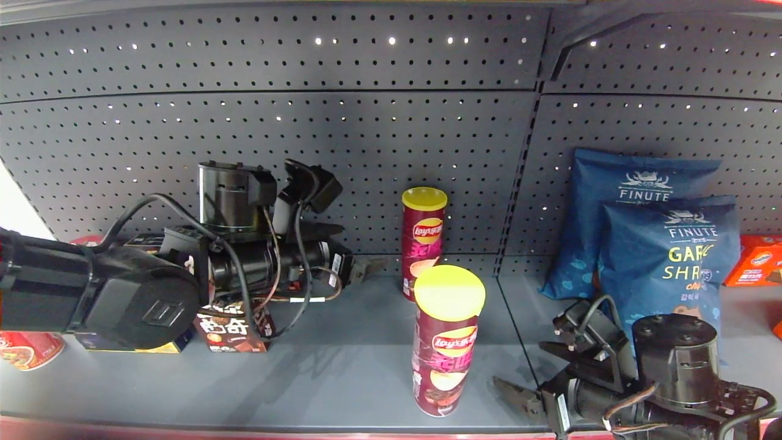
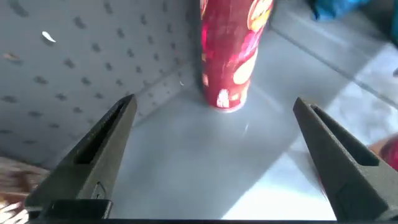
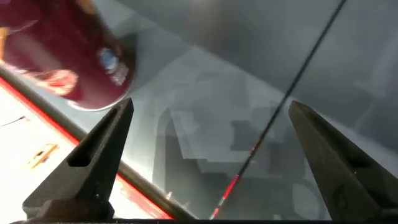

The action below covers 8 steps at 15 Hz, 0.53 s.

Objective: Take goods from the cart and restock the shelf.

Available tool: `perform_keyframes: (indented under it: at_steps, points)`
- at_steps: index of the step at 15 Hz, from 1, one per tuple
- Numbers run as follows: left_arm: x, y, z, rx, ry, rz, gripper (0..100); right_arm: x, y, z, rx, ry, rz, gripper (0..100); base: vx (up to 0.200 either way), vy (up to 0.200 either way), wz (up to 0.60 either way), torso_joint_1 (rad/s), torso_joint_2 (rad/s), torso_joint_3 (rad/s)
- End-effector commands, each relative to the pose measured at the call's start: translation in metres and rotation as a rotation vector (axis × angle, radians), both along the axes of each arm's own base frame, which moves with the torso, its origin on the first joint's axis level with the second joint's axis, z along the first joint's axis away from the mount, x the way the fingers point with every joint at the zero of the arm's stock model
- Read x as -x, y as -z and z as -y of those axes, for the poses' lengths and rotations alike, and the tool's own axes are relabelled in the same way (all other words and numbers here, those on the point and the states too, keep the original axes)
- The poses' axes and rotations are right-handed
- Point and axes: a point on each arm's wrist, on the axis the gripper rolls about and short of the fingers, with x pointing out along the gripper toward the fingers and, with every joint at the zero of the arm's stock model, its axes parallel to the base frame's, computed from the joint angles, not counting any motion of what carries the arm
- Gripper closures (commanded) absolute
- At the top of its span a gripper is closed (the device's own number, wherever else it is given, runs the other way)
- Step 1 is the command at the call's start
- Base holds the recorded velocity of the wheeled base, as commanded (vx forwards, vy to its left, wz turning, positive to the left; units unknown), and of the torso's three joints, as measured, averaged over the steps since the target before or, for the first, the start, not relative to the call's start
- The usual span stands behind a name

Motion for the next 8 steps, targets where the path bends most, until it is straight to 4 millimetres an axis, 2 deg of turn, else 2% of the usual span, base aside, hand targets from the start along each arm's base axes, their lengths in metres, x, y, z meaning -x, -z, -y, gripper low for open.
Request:
perform_keyframes:
  at_steps: [1,3,5,6,7,8]
  points:
    - [0.017,-0.020,0.010,0.007,-0.016,0.062,0,0.000,0.000,-0.001,0.007,0.001,0.004,0,0.000,0.000,0.00,0.000,0.00,0.000]
    - [0.027,-0.028,0.014,0.002,-0.071,0.086,0,0.001,0.001,0.001,0.049,0.006,0.022,0,0.000,0.000,0.00,0.000,0.00,0.000]
    - [0.039,-0.037,0.006,-0.061,-0.200,0.078,0,-0.001,0.001,0.000,0.058,0.031,0.032,0,0.000,0.000,0.00,0.000,0.00,0.000]
    - [0.039,-0.037,0.006,-0.061,-0.200,0.078,0,-0.001,0.001,0.000,0.058,0.031,0.032,0,0.000,0.000,0.00,0.000,0.00,0.000]
    - [0.052,-0.045,-0.004,-0.117,-0.280,0.052,0,0.000,0.001,-0.001,0.060,0.025,0.034,0,0.000,0.000,0.00,0.000,0.00,0.000]
    - [0.056,-0.049,-0.007,-0.123,-0.295,0.062,0,0.001,0.001,-0.004,0.059,0.011,0.036,0,0.000,0.000,0.00,0.000,0.00,0.000]
